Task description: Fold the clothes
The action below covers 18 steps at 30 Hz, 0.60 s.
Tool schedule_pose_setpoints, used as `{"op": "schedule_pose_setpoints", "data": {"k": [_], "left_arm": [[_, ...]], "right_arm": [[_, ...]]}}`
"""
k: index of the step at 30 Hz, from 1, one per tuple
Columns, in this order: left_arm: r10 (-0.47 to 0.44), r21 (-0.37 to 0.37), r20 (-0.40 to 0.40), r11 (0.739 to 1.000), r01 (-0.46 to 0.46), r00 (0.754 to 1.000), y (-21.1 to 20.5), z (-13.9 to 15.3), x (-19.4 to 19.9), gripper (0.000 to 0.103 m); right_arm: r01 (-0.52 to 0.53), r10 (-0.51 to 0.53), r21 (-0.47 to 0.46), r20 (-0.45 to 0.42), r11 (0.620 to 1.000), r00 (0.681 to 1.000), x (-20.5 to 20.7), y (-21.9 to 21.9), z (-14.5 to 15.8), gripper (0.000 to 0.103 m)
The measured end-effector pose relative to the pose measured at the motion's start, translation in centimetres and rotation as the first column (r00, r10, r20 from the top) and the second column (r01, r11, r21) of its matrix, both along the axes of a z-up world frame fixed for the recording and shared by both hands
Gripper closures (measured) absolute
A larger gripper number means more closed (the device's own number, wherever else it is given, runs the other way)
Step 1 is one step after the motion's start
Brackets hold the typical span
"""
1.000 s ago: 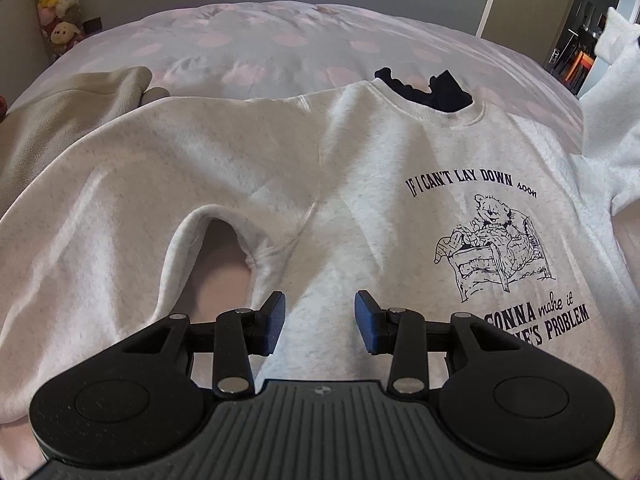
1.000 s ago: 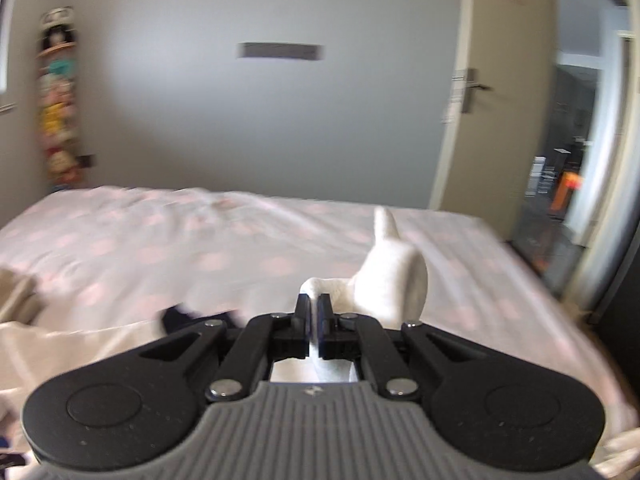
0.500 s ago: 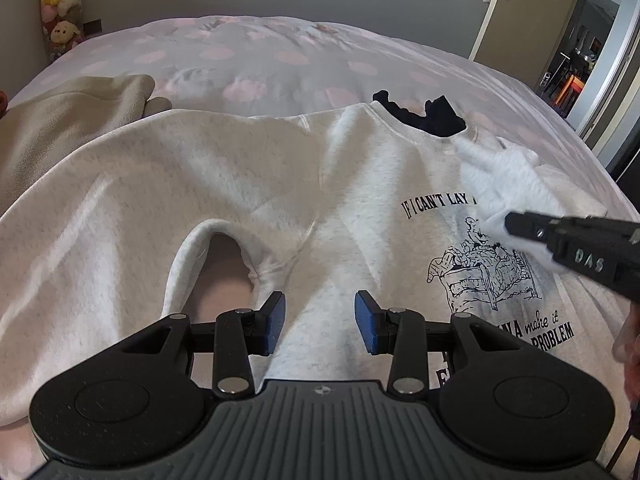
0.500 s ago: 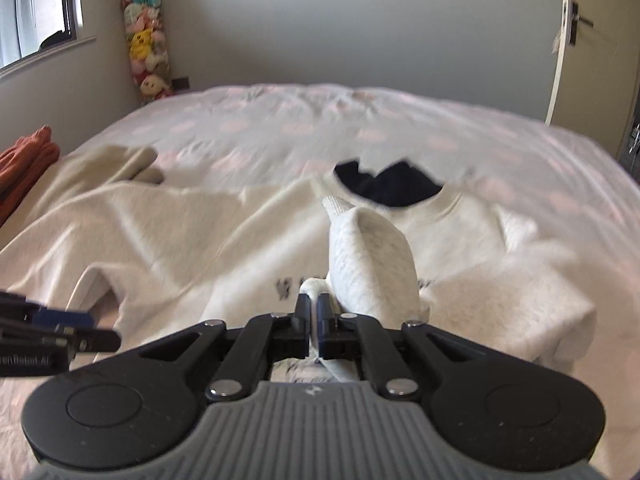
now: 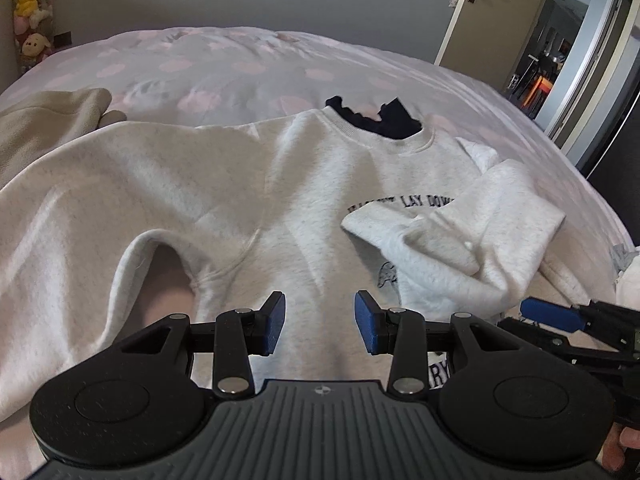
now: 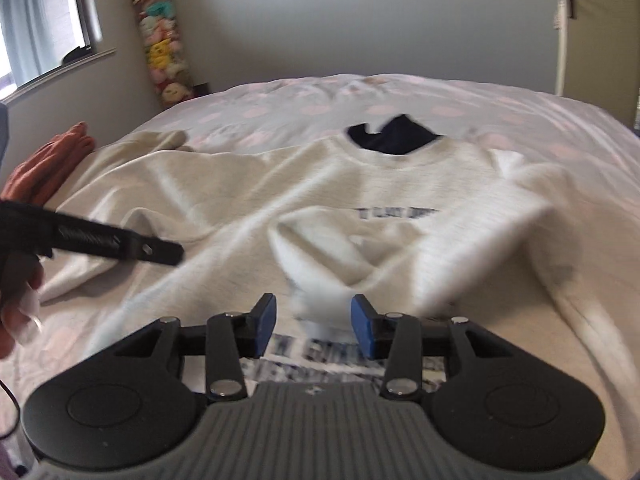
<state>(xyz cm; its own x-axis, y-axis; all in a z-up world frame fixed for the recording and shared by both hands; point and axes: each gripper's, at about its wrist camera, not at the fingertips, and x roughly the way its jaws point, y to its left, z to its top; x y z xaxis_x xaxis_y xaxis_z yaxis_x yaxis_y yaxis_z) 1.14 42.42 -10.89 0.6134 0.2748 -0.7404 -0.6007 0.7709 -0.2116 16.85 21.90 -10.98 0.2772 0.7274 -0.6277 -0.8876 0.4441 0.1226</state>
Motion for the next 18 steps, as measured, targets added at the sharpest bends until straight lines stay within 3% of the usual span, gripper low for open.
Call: {"op": "schedule_pose_setpoints", "data": {"k": [6,11,18], "left_arm": [[0.020,0.034,0.003,0.999,-0.020,1.000,-0.9,0.2,1.4,0.066],[0.035,-0.039,-0.016,0.999,-0.036,0.999,0.2,0.2,4.1,0.062],[-0.013,-0.042,-0.139,0.999,0.007,0.990,2.7,-1.5,11.8,0.061]], "right_arm": [[0.118,-0.115,-0.046,0.056,0.992,0.992,4.0,-2.5,-1.9,0.058],[0.122,-0.117,-0.052,0.091,0.991,0.989,7.3,-2.3,-2.6,0.058],[0.184,-0.177,-0.048,0.124,0.982,0.976,12.5,-2.0,-3.7,0.058]]}}
